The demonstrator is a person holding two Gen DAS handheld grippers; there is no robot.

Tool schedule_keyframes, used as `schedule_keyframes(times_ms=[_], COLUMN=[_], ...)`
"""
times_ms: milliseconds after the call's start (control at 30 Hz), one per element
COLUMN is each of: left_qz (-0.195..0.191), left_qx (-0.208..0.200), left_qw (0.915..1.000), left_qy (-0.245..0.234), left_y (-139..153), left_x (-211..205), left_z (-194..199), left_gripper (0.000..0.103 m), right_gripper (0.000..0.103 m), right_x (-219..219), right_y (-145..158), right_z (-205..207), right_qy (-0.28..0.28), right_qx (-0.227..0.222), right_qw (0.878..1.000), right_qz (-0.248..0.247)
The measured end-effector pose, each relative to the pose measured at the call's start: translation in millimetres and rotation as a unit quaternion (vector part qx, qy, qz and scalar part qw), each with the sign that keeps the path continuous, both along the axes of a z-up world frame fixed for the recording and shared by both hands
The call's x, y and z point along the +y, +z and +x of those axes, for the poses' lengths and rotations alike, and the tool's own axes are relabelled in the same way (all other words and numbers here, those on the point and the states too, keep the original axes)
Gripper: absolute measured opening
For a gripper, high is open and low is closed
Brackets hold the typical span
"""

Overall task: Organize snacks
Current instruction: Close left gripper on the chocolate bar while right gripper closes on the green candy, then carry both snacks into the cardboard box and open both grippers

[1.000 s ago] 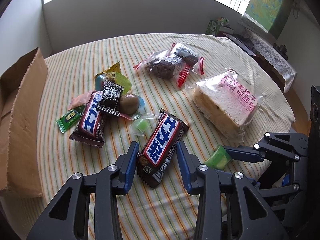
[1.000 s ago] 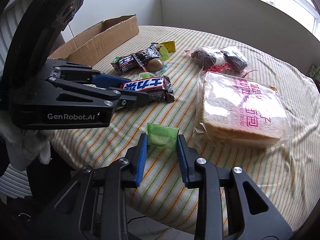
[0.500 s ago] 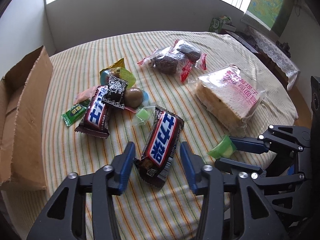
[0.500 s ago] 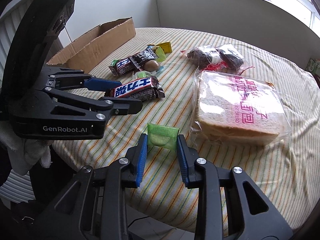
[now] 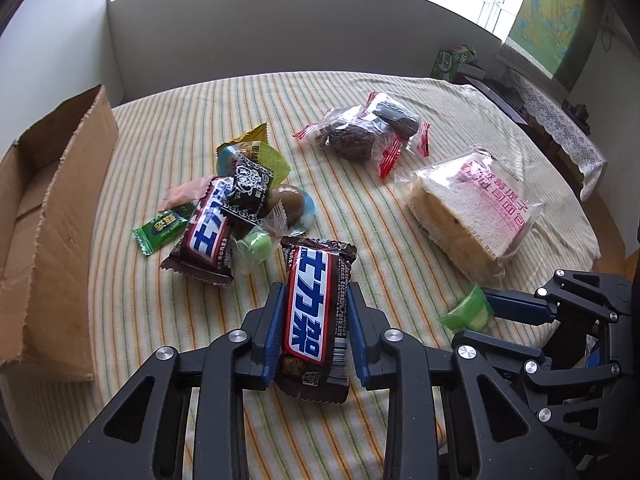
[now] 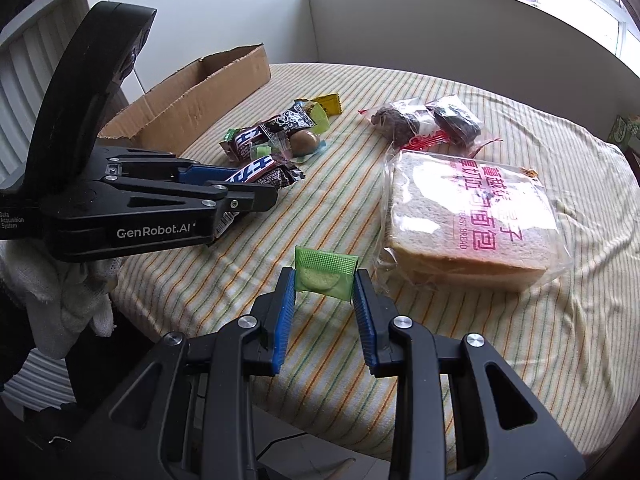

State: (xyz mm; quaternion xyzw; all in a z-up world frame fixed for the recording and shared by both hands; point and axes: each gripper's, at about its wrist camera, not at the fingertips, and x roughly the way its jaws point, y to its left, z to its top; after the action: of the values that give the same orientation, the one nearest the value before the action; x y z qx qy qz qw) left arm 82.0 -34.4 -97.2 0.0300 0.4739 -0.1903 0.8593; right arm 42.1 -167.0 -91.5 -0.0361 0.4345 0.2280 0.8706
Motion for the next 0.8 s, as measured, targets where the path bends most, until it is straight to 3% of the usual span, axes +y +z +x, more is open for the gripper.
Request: schedule_keyframes(times_ms=[400,800], left_qz=[-0.022,-0.025], left_qx=[-0.052,-0.096], left_qw=[0.9973,0.9869], left_qy=[0.047,0.127], left_y=[42,72], left_x=[42,108], left_z=[-21,-18], left_gripper=[0.028,0.028], right_gripper=[0.03,0.03], right_x=[29,93], right_y=[37,83], right_z=[11,54], right_qy=[0.032,0.09], right_qx=[-0.045,-0.089], right_qw=[0.998,0.992], right_qz=[-0.005,0.004])
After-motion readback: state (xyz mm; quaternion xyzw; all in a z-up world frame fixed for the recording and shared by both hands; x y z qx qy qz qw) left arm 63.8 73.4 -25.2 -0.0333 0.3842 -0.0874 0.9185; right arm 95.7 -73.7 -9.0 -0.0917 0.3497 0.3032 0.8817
